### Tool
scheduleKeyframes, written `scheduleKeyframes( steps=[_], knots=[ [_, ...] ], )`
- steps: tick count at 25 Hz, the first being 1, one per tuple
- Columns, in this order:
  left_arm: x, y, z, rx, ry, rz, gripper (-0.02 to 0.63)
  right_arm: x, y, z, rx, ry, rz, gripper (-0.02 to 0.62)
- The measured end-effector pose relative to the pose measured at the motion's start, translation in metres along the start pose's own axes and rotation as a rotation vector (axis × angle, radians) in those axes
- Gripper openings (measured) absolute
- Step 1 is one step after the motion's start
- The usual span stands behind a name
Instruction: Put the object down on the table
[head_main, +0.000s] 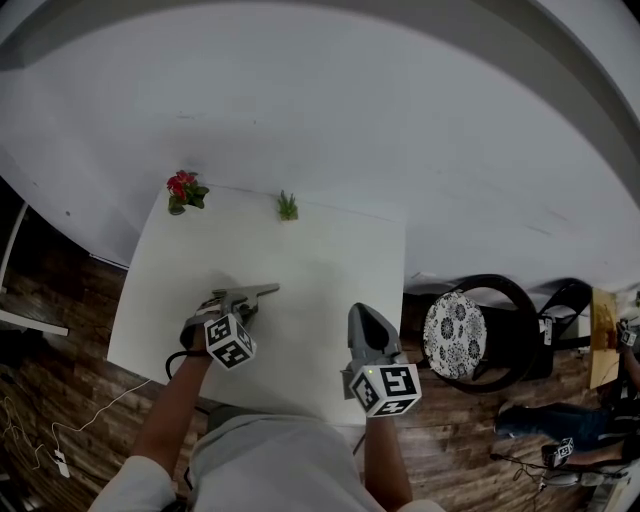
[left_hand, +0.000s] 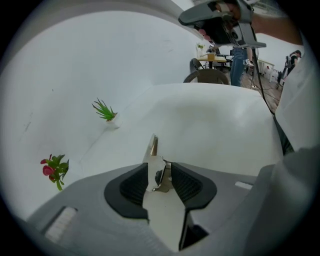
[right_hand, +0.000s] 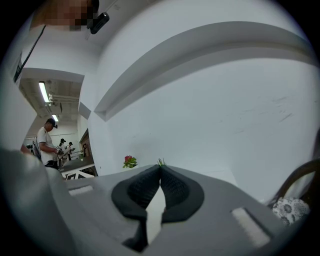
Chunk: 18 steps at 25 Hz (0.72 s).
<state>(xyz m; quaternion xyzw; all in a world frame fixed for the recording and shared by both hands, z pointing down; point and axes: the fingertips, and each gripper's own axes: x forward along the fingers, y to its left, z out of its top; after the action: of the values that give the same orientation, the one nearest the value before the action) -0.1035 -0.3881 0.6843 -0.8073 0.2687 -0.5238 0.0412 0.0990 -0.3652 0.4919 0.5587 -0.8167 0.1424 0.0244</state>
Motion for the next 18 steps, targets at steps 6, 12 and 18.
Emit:
scheduleKeyframes(
  steps=[6,12,18],
  knots=[
    [-0.019,0.012,0.007,-0.137,-0.067,0.028,0.153,-0.001,0.004,0.004,-0.013,-0.006,-0.006,0.003],
    [-0.042,0.024,0.014,-0.225,-0.136,0.078,0.129,-0.003,0.013,0.005,-0.019,-0.001,0.001,0.003],
    [-0.065,0.035,0.019,-0.304,-0.202,0.121,0.089,-0.007,0.019,0.01,-0.02,-0.013,-0.003,0.003]
  ],
)
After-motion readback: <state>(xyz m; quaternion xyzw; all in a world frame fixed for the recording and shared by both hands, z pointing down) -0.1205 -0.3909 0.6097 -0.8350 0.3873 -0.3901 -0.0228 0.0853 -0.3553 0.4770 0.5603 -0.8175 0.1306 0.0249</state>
